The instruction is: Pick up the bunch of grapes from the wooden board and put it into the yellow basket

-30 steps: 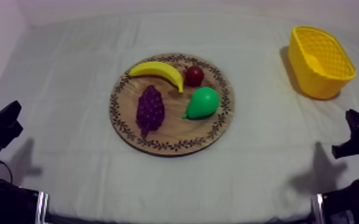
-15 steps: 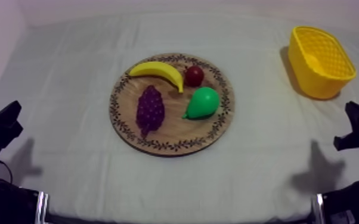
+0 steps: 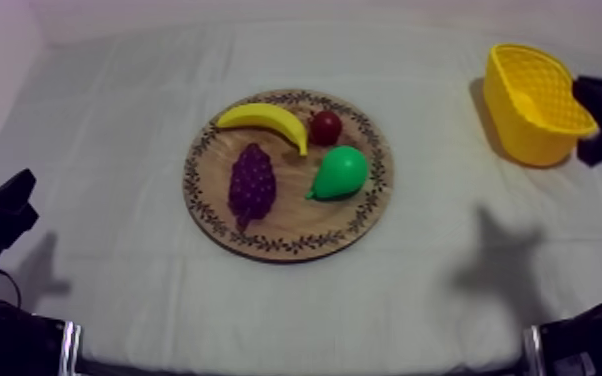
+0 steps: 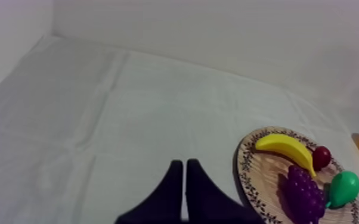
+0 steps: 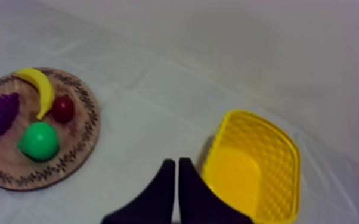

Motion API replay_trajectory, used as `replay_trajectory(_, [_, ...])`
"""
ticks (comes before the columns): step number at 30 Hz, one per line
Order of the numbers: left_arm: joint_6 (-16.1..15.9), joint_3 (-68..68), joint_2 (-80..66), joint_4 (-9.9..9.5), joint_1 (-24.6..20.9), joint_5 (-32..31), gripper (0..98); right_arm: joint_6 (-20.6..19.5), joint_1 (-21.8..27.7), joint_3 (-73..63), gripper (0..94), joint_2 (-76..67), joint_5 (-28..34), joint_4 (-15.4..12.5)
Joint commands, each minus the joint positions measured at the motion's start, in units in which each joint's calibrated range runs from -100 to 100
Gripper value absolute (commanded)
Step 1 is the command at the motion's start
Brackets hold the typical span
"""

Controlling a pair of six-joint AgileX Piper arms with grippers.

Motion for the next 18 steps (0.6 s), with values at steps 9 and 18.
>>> replay_trajectory(9, [0.0, 0.0, 0.0, -0.04, 0.0, 0.0, 0.1, -2.3, -9.7, -33.7, 0.6, 28.1, 9.7, -0.4])
replay_trajectory(18, [0.0, 0.0, 0.0, -0.04, 0.0, 0.0, 0.1, -9.0, -18.2, -58.0, 0.4, 46.2, 24.2, -0.4])
